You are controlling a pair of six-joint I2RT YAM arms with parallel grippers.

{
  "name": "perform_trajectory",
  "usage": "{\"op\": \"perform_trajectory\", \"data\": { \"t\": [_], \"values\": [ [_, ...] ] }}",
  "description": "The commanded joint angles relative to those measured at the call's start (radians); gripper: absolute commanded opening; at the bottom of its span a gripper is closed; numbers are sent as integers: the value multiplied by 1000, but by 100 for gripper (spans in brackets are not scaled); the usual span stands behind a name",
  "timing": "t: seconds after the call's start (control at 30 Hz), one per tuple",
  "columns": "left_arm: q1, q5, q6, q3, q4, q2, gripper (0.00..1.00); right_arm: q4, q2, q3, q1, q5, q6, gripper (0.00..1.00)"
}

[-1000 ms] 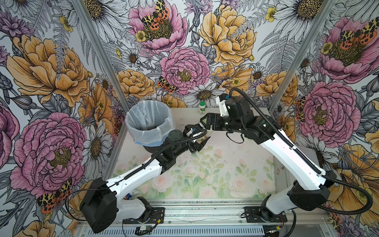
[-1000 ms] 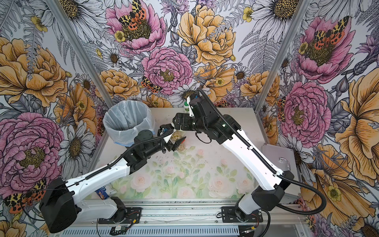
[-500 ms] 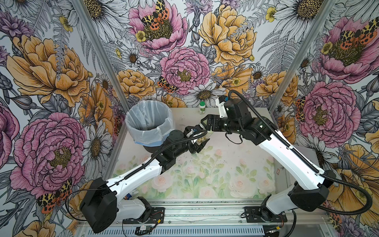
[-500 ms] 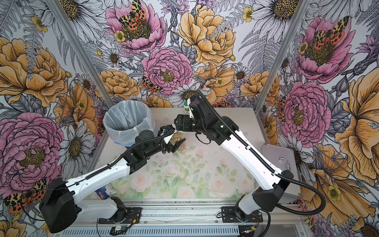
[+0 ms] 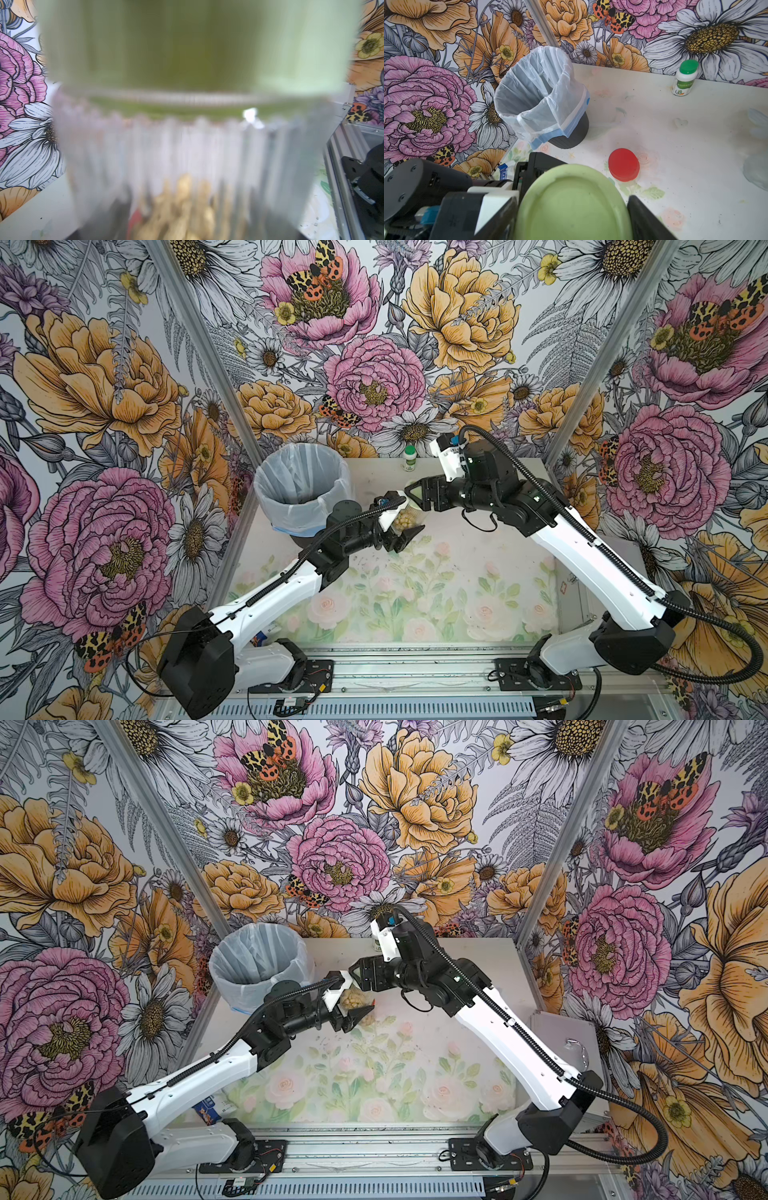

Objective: Empty moldy peanuts from jars
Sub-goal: Unscrew the lid from the jar.

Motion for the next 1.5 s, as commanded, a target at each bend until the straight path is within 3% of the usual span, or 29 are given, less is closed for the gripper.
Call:
{"op": "perform_trajectory", "data": {
  "t": [0.0,0.27,0.53,0.87,1.13,1.33,1.47],
  "values": [
    [27,78,-74,47,239,-81,29,-164,8,-61,-3,-110,-140,78],
    [37,189,-83,91,168,-61,28,-194,-75,-139,-21,-238,-476,82],
    [39,234,-57,122,91,-51,27,-278,-71,-135,-61,-268,-598,81],
    [48,243,-40,129,60,-41,25,-329,-113,-133,-197,-300,-643,81],
    [49,241,-42,134,67,-2,24,-325,-134,-120,-198,-421,-618,81],
    [49,169,-22,125,68,3,24,-323,-225,-155,-223,-354,-593,84],
    [32,79,5,113,69,2,24,-267,-304,-168,-233,-250,-476,88]
  ]
}}
